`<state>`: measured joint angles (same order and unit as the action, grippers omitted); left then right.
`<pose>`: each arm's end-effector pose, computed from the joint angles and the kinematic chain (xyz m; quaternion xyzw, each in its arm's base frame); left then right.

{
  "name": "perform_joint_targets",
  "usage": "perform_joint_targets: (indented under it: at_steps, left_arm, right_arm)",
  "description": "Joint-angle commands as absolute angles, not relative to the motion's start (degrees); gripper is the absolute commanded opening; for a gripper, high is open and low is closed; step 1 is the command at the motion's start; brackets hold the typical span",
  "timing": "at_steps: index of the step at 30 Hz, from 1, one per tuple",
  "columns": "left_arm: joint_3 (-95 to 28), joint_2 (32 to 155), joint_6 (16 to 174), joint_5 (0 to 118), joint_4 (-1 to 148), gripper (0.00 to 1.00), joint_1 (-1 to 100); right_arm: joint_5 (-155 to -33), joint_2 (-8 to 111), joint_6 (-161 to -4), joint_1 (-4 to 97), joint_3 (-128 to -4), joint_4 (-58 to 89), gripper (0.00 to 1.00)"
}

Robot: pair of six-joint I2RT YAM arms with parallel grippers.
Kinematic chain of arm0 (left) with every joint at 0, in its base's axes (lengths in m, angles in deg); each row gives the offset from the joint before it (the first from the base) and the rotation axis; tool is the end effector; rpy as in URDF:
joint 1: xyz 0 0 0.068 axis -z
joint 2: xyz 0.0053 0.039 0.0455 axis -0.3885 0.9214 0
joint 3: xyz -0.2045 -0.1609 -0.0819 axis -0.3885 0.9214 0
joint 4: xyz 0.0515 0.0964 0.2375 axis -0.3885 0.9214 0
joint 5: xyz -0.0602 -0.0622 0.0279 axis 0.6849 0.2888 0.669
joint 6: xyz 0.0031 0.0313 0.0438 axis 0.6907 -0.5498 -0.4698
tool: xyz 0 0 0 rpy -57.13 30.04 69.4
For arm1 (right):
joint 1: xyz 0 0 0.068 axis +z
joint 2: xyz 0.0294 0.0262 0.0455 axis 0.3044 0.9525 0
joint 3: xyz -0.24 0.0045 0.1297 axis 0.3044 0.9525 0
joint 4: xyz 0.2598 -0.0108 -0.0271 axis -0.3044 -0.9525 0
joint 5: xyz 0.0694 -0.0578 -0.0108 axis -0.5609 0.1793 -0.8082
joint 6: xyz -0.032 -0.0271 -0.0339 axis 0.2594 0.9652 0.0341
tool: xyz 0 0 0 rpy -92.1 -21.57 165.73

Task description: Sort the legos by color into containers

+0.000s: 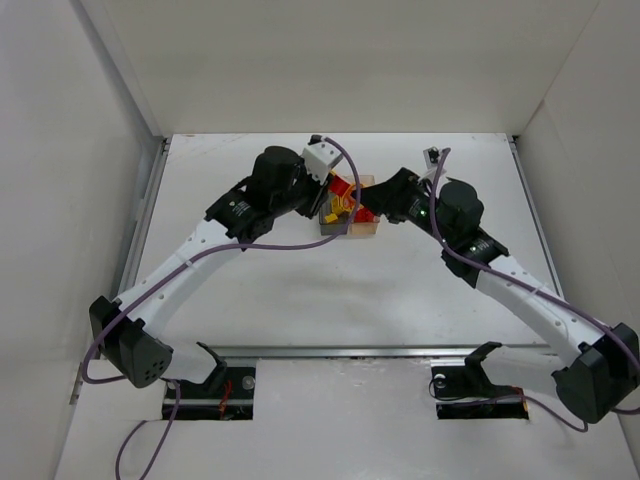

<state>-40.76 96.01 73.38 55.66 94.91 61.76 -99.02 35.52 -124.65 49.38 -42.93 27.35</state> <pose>0.2413 -0.1986 0.4032 0.3603 0.7250 -0.1774 0.5596 0.2251 0.1477 0.3557 0.0336 0.7142 0.5087 0.4796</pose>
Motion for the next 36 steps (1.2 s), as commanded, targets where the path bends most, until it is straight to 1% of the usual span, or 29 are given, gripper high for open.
perform_joint_targets:
  at_steps: [1,2,4,5,8,9,11,12,14,18,21,24,28,36]
  left_arm:
    - [-41.32,94.19,75.37,57.13,92.12,0.00,61.98]
    - [-41.84,94.19,75.38,57.13,92.65,0.00,61.98]
    - [-41.85,94.19,75.90,57.13,92.65,0.00,61.98]
    - [-41.85,94.19,75.91,57.13,92.65,0.00,61.98]
    - [-41.85,94.19,76.44,57.13,92.65,0.00,61.98]
    - [-41.85,94.19,76.44,57.13,92.65,0.00,61.98]
    - [-41.23,94.19,77.04,57.13,92.65,0.00,61.98]
    - [-41.23,94.19,77.75,57.13,92.13,0.00,61.98]
    - [-39.84,94.71,78.28,53.71,92.12,0.00,61.98]
    - [-38.52,95.33,78.28,51.24,93.53,0.00,60.84]
    - [-37.11,95.86,78.28,51.24,93.53,0.00,60.83]
    - [-37.10,96.56,78.28,51.24,93.53,0.00,60.83]
    - [-37.10,97.80,78.28,51.24,94.67,0.00,60.83]
    - [-36.58,98.32,77.75,51.77,94.67,0.00,60.83]
  right_arm:
    - [-102.50,37.02,-125.65,49.45,-44.11,33.55,0.66]
    - [-102.50,37.54,-125.65,49.45,-44.12,33.55,0.59]
    - [-102.50,38.08,-125.65,49.45,-44.64,34.07,0.53]
    - [-102.50,38.08,-125.65,49.45,-44.65,34.08,0.47]
    - [-101.98,38.08,-125.65,49.45,-44.65,34.70,0.35]
    - [-101.98,38.08,-125.13,49.45,-44.65,34.70,0.25]
    - [-101.45,38.08,-125.12,49.45,-44.65,34.70,0.12]
    - [-101.45,38.08,-125.12,49.45,-44.65,34.70,0.00]
    - [-100.23,37.03,-125.12,49.45,-43.95,34.70,0.00]
    - [-98.12,32.55,-123.55,47.44,-40.61,31.11,0.00]
    - [-95.14,29.56,-118.54,47.43,-40.60,22.94,0.00]
    - [-94.59,27.62,-115.46,46.82,-40.60,16.70,0.00]
    - [-96.08,27.00,-114.92,45.59,-40.60,14.22,0.00]
    - [-96.70,27.00,-114.40,44.53,-40.60,14.22,0.00]
